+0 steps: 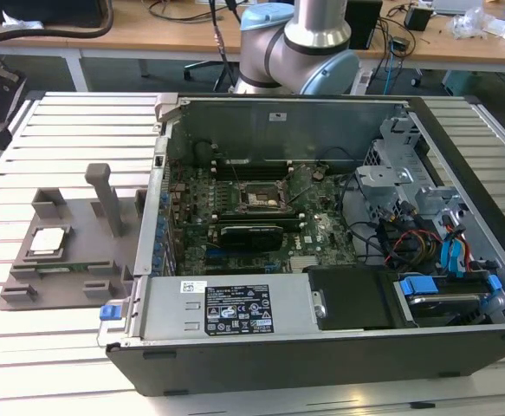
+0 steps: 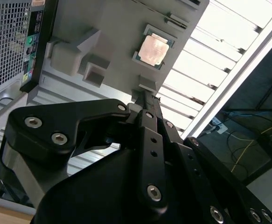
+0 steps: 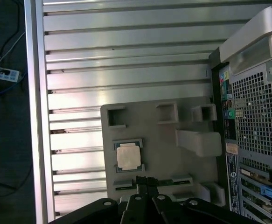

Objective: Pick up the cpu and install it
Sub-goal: 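Reach for the cpu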

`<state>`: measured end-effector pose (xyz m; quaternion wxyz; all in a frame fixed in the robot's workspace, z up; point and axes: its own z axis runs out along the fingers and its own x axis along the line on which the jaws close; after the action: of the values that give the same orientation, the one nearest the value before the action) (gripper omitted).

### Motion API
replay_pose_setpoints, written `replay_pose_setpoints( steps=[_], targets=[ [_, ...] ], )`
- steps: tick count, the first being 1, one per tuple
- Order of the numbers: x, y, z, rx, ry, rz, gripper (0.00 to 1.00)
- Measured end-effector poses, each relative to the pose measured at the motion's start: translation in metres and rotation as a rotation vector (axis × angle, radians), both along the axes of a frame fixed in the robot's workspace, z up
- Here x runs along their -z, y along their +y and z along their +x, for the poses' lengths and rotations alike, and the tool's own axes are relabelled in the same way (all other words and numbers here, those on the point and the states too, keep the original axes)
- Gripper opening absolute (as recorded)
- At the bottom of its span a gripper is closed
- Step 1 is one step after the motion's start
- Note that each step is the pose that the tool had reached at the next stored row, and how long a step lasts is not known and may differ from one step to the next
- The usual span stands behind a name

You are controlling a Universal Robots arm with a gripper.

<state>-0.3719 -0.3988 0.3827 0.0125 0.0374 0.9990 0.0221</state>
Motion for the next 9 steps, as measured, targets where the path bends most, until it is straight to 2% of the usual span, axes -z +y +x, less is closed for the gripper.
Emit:
replay_pose_setpoints(
  steps=[9],
  targets=[
    [0.0005, 0.0000, -0.0127, 0.000, 0.0001, 0.0000, 0.11]
  ],
)
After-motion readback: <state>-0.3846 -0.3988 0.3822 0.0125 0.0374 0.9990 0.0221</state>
